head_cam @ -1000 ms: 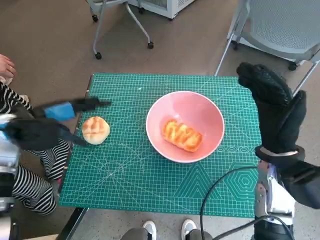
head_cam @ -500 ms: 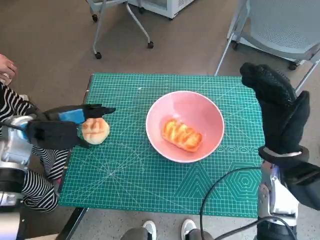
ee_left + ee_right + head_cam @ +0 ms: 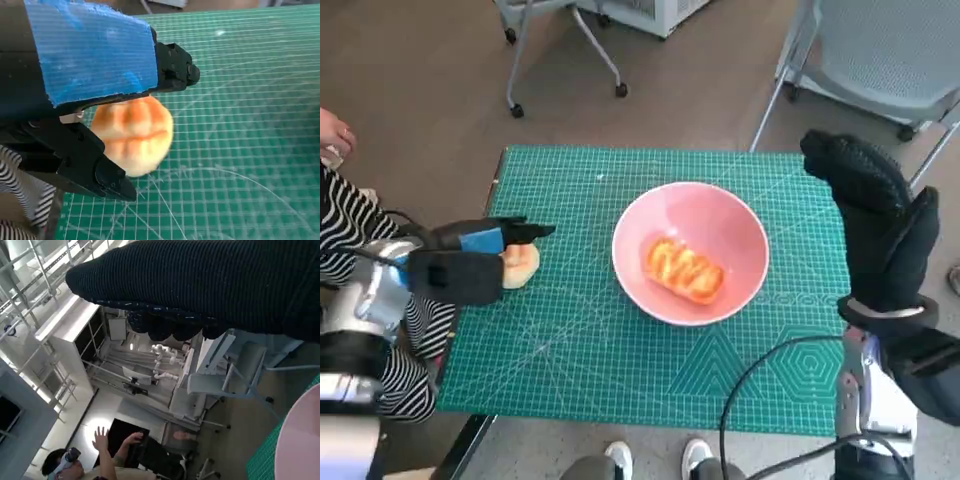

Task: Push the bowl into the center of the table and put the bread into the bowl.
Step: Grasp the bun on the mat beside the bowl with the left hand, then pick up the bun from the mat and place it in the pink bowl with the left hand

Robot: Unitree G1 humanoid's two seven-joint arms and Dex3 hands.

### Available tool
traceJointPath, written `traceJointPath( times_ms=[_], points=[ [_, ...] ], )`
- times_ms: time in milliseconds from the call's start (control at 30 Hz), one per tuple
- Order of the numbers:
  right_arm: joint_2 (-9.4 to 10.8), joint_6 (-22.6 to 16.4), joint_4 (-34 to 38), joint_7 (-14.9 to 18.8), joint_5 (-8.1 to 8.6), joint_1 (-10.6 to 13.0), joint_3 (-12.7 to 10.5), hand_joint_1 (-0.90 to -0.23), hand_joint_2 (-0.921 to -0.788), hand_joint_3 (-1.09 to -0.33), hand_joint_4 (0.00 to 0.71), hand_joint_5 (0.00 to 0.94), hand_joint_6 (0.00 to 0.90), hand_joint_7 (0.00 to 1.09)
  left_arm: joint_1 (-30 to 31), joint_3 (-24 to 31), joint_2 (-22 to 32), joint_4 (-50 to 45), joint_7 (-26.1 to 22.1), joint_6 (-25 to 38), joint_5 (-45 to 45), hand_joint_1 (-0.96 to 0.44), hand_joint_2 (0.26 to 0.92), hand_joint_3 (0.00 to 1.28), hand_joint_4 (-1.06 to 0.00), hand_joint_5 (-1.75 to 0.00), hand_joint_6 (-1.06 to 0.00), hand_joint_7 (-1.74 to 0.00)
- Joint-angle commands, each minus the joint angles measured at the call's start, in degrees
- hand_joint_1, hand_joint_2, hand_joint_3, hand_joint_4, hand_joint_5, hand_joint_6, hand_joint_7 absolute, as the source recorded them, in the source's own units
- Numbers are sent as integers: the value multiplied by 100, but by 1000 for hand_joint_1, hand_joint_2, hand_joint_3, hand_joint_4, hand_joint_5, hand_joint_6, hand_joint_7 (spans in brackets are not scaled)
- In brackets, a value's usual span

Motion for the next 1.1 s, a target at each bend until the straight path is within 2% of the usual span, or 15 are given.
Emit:
traceJointPath(
  times_ms=[33,133,167,200,233,267,300,400,533,733,933,1100],
  points=[
    [-20,24,-15,-41,-57,133,-9,-710,-921,-695,246,1,138,539,-227,-277,-85,402,469,-45,421,109,829,19,-383,-17,-477,-36],
    [-17,28,-26,-49,-59,139,-10,-709,-921,-695,246,1,138,539,-309,-409,-98,616,722,-31,614,125,880,15,-541,-23,-618,-55],
    [-17,30,-30,-52,-59,141,-10,-709,-921,-695,246,1,138,539,-332,-442,-98,674,796,-37,666,-47,895,74,-653,-50,-597,-519],
    [-16,32,-32,-55,-58,143,-11,-709,-921,-695,246,1,138,539,-366,-480,-94,747,896,-60,724,-107,900,102,-694,-57,-581,-694],
    [-16,32,-33,-56,-57,144,-11,-709,-921,-695,246,1,138,539,-394,-510,-93,806,970,-82,763,-68,908,113,-685,-437,-553,-930],
    [-15,31,-31,-56,-54,145,-11,-708,-921,-695,246,1,138,539,-430,-535,-83,867,1051,-116,796,-43,912,124,-673,-688,-530,-1087],
    [-15,31,-29,-55,-52,145,-12,-707,-921,-695,246,1,138,539,-458,-555,-78,918,1111,-145,820,-27,915,118,-686,-841,-524,-1165],
    [-16,27,-25,-50,-41,149,-12,-704,-921,-695,246,1,138,539,-540,-511,-9,966,1218,-318,768,-8,919,95,-716,-1014,-543,-1232],
    [-25,32,-35,-40,-23,162,-22,-702,-921,-695,246,1,138,538,-595,-353,105,809,1246,-570,578,0,920,81,-716,-1086,-574,-1244],
    [-42,61,-62,-36,-20,161,-24,-703,-921,-695,247,1,138,538,-581,203,281,78,987,-1029,-136,2,920,72,-721,-1092,-586,-1246],
    [-67,105,-56,-21,16,133,-35,-707,-921,-696,246,1,138,538,-391,793,310,-1283,527,-875,-1028,2,920,64,-719,-1081,-608,-1240],
    [-79,138,-39,-5,55,106,-34,-713,-921,-696,246,0,137,538,-372,1140,160,-2225,395,-651,-1582,2,917,59,-725,-1082,-624,-1217]
  ],
)
